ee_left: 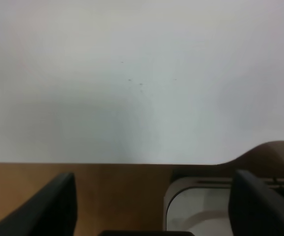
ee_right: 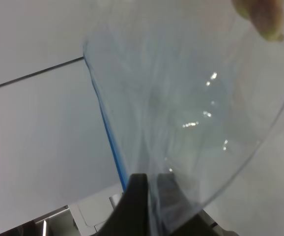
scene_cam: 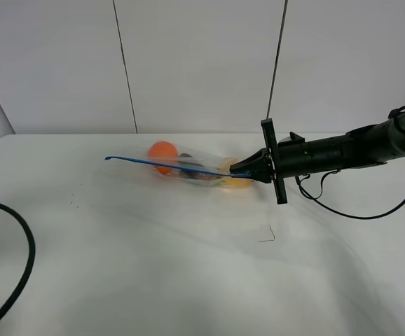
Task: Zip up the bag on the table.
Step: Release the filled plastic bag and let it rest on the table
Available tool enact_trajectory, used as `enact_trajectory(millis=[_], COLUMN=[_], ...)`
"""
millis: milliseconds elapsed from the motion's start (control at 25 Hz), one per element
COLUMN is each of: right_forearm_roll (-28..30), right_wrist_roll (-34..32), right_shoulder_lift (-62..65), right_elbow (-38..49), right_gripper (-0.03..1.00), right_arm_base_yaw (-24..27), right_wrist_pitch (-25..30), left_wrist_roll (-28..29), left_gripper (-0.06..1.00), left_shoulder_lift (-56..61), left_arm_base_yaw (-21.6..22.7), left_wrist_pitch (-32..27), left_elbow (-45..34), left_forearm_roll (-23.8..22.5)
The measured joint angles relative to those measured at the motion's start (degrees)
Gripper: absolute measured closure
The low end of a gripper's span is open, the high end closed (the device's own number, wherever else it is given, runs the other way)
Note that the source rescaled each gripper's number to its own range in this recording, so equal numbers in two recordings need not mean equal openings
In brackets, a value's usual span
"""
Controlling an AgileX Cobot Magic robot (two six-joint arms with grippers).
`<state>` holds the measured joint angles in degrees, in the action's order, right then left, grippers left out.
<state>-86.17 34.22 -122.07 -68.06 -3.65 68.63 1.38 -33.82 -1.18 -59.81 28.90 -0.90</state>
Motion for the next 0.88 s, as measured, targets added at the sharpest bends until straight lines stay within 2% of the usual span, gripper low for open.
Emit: enact_trajectory(millis=[880], right_forearm_roll=[0.1], right_wrist_roll=[0.0], right_shoulder_lift=[0.0], right_elbow=[0.0], right_gripper=[0.97], right_arm_base_yaw=[0.0], right_wrist_pitch=[0.0], left_wrist_roll=[-0.9], left_gripper=[-0.05], left_shoulder_lift=[26.1], left_arm_base_yaw=[0.0], left_wrist_pitch=[-0.6], left_elbow=[-0.1], left_forearm_roll=[-0.4])
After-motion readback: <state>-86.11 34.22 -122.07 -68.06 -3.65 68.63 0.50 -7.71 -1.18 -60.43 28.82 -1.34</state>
